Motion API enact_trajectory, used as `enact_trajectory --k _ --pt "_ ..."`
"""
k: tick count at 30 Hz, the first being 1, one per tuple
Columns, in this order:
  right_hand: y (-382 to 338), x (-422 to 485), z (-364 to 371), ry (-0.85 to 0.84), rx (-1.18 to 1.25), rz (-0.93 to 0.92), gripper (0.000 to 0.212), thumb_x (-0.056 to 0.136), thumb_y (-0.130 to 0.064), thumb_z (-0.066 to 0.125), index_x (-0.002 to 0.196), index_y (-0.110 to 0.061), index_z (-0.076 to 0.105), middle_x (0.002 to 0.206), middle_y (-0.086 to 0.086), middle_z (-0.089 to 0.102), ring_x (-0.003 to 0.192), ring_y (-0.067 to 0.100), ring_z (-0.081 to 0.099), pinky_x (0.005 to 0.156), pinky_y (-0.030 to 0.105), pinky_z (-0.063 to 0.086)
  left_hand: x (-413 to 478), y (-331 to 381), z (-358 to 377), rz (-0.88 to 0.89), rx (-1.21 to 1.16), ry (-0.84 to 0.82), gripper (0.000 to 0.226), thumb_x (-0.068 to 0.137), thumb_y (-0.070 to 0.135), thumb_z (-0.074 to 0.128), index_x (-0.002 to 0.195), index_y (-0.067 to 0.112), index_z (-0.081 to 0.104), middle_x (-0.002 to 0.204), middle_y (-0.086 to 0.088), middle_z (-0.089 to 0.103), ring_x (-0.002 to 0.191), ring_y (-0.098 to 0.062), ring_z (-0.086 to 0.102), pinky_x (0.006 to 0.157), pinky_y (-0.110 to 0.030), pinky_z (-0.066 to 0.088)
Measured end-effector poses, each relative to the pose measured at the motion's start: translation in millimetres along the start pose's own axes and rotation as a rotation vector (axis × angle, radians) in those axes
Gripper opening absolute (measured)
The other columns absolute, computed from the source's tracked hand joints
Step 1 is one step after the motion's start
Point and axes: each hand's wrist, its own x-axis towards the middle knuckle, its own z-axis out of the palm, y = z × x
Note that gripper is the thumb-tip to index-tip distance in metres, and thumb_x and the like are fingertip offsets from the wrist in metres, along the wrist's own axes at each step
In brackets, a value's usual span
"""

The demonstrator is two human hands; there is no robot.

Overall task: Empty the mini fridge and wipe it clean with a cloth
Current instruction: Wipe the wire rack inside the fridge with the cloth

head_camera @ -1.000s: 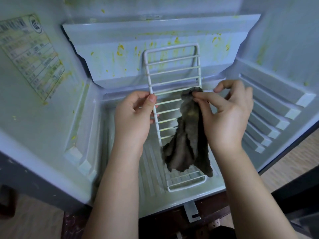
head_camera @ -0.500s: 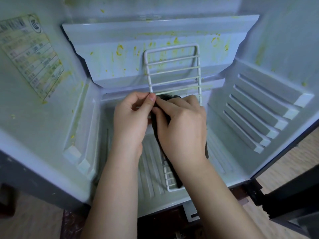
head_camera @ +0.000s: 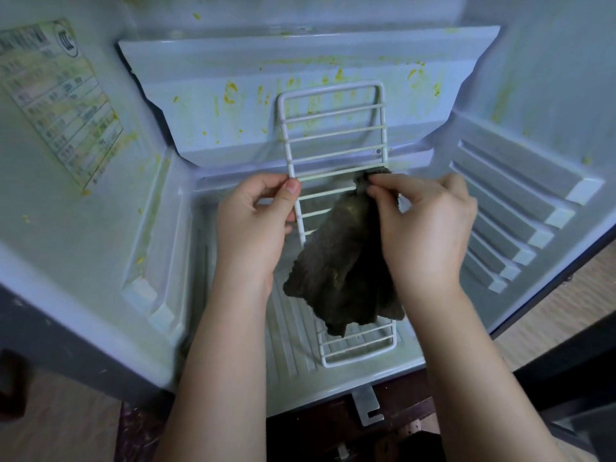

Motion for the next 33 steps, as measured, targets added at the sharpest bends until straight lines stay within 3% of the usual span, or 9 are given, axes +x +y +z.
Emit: enact_trajectory --k 3,8,10,13,19,24,29,33 --pt "-1.2 -0.1 1.2 -0.007 0.024 0.055 0.016 0.081 -0.018 0.069 0.094 -0.022 0.077 0.077 -0.001 0.073 0.078 0.032 0.055 0.071 0.048 0.049 -0.1 -0.1 -0.1 -0.005 0.005 0.007 0.011 0.091 0.015 0.066 0.084 0.024 0.067 0.079 0.006 0.065 0.052 0.002 0.055 0.056 -0.016 0.051" --pt "-18.4 -6.2 9.4 -0.052 0.055 0.003 0.018 0.079 -0.015 0.067 0.091 -0.022 0.077 0.082 -0.003 0.073 0.078 0.031 0.057 0.07 0.046 0.05 -1.1 -0.2 2.6 -0.023 -0.025 0.02 0.012 0.091 0.015 0.066 0.083 0.023 0.067 0.08 0.002 0.065 0.051 -0.001 0.052 0.057 -0.017 0.051" --pt "-33.0 -13.1 15.1 -0.097 0.084 -0.061 0.016 0.079 -0.019 0.066 0.09 -0.023 0.077 0.082 -0.004 0.072 0.076 0.03 0.058 0.069 0.044 0.05 -1.8 0.3 3.2 -0.059 -0.079 0.009 0.007 0.091 0.014 0.065 0.086 0.018 0.067 0.078 0.002 0.065 0.06 -0.004 0.056 0.065 -0.022 0.051" --pt "-48.5 -23.8 21.6 -0.154 0.139 -0.08 0.015 0.085 -0.024 0.061 0.091 -0.024 0.075 0.08 -0.004 0.069 0.076 0.026 0.057 0.069 0.042 0.046 -3.0 1.9 3.5 -0.134 -0.181 -0.044 0.005 0.092 0.013 0.063 0.089 0.016 0.066 0.081 0.001 0.066 0.077 -0.009 0.06 0.079 -0.03 0.048" --pt "-45.1 -20.7 21.1 -0.093 0.026 -0.118 0.013 0.087 -0.029 0.059 0.085 -0.028 0.073 0.075 -0.009 0.067 0.073 0.024 0.054 0.067 0.034 0.028 -2.8 3.6 4.5 -0.149 -0.209 -0.057 0.008 0.093 0.013 0.062 0.088 0.018 0.066 0.084 -0.001 0.066 0.081 -0.012 0.061 0.082 -0.032 0.048" --pt "-17.7 -10.0 9.4 -0.033 -0.051 -0.115 0.01 0.083 -0.026 0.065 0.087 -0.028 0.073 0.079 -0.008 0.07 0.075 0.027 0.056 0.068 0.036 0.026 -1.4 0.8 4.2 -0.118 -0.145 -0.035 0.007 0.093 0.015 0.062 0.089 0.018 0.066 0.079 0.005 0.062 0.069 -0.007 0.056 0.063 -0.023 0.05" --pt "4.5 -4.0 1.1 -0.01 0.064 0.028 0.012 0.085 -0.02 0.067 0.094 -0.024 0.075 0.083 -0.006 0.072 0.074 0.027 0.057 0.074 0.045 0.046 -1.6 0.5 3.2 -0.091 -0.117 -0.02 0.006 0.093 0.014 0.063 0.09 0.018 0.068 0.08 0.006 0.063 0.061 0.0 0.057 0.057 -0.018 0.05" --pt "-12.8 -16.6 2.4 0.036 0.116 -0.039 0.01 0.085 -0.015 0.064 0.089 -0.017 0.073 0.081 -0.003 0.069 0.076 0.027 0.057 0.071 0.043 0.046 -0.6 0.0 2.6 -0.072 -0.1 -0.02 0.009 0.092 0.014 0.065 0.086 0.019 0.068 0.081 0.004 0.064 0.064 -0.002 0.058 0.058 -0.02 0.051"
